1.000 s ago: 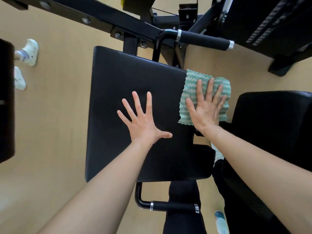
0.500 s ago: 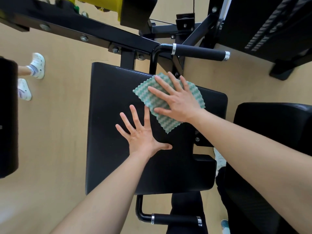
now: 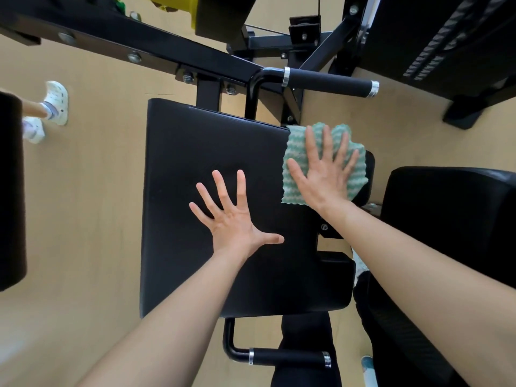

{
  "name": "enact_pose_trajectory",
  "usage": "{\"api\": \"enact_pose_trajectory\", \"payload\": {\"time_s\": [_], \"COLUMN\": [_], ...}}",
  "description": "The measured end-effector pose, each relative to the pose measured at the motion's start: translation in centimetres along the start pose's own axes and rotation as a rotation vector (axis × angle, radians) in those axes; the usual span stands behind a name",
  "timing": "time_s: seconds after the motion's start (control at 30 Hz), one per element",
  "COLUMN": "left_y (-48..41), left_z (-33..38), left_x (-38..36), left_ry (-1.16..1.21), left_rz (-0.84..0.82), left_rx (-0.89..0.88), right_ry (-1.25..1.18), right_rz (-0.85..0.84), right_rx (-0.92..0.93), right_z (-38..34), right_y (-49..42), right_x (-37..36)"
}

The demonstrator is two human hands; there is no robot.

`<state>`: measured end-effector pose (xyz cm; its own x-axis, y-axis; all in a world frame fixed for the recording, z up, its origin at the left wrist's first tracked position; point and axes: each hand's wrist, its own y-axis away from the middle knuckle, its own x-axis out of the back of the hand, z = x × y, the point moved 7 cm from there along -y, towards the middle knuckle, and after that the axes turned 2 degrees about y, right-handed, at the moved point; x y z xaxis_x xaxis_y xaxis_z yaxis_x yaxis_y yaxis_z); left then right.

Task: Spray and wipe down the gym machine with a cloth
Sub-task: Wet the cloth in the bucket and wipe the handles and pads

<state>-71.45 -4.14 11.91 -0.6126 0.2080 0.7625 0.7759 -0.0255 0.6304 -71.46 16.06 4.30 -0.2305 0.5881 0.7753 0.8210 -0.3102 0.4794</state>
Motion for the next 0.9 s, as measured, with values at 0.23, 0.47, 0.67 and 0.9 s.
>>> {"api": "enact_pose_trajectory", "payload": {"time_s": [0.23,0.47,0.67,0.9], "left_y": [-0.1,0.1,0.0,0.0], "left_z": [0.0,0.0,-0.1,-0.1], "left_x": [-0.1,0.0,-0.1,-0.3], "left_ry": [-0.012,-0.003,-0.013,-0.015], "left_rz": [0.005,0.03,0.06,0.097], "left_rx": [0.007,-0.011,-0.017,-0.014], "right_ry": [0.193,0.238,-0.023,0.098], "right_rz": [-0.043,-0.044,-0.008,-0.121], "right_rx": [0.546,0.477,-0.041,0.311], "right_z": [-7.9,0.1,4.1,-4.9], "right_y": [1.2,-0.2,1.0,7.7], "right_x": [-0.9,0.6,0.1,-4.1]}}
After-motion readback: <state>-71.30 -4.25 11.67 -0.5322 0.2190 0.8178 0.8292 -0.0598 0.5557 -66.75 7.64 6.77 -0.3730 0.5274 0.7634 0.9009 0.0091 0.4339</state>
